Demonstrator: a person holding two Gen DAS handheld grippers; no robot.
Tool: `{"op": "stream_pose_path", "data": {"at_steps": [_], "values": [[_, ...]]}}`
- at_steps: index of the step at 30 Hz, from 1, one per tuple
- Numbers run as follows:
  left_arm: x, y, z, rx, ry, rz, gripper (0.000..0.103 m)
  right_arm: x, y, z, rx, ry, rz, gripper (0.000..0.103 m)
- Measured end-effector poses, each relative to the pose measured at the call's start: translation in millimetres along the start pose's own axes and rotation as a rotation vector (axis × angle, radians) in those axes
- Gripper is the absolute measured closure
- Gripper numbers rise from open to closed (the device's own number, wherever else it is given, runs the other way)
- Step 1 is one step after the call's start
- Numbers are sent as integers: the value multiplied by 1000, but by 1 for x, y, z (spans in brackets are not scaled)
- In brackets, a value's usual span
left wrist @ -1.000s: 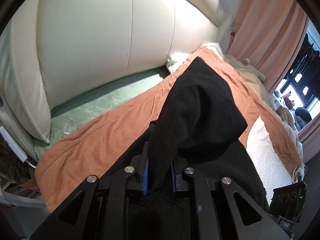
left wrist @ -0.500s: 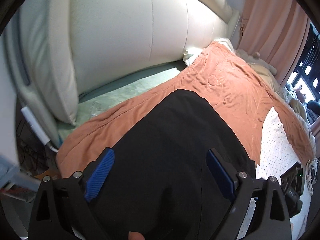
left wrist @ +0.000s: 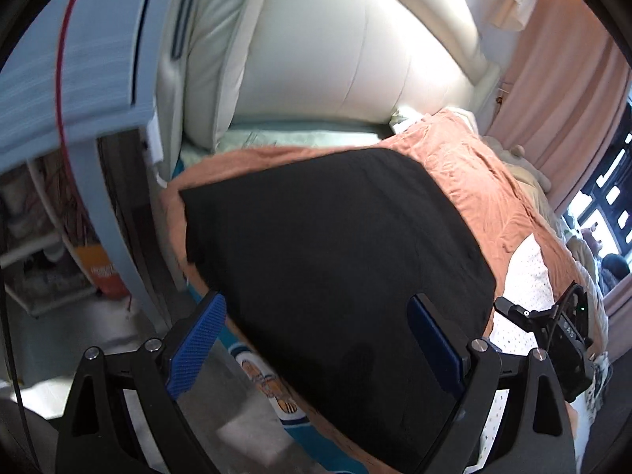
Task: Fold large clothes
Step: 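Lower the jacket onto the orange blanket and open both tools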
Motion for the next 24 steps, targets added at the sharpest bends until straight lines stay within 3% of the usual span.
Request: {"op": "stream_pose_path", "data": {"at_steps": [3, 6, 8, 10, 11, 12, 15, 20, 24], "values": [[20, -14, 19, -92, -54, 17, 10, 15, -1, 4, -41, -41, 12, 23], [32, -20, 29, -143, -66, 44, 17, 21, 2, 5, -66, -63, 39, 23], [35, -18, 31, -167, -62, 80, 28, 26, 2, 5, -73, -70, 40, 23], [39, -17, 25, -180, -51, 82, 39, 31, 2, 5, -78, -76, 30, 33], [40, -16, 23, -178, -47, 75, 45, 32, 2, 5, -82, -77, 25, 43], [41, -15, 21, -171, -42, 64, 47, 34, 2, 5, -84, -75, 18, 55], [45, -10, 15, -161, -32, 49, 51, 35, 2, -2, -79, -51, -13, 70], [52, -7, 12, -141, -36, 20, 51, 30, 9, -16, -39, 8, -26, 71], [48, -10, 17, -168, -46, 6, 51, 19, 12, -21, -15, 4, -11, 67]]}}
Point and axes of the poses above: each gripper's, at about its wrist camera, not at the fingertips, and x roughly the way its jaws point, y to its right, z to its underside, the point moved 10 cm from there along x, roughly the way its jaws point, and after that the axes turned 4 degrees about y, right-handed, at the moved point
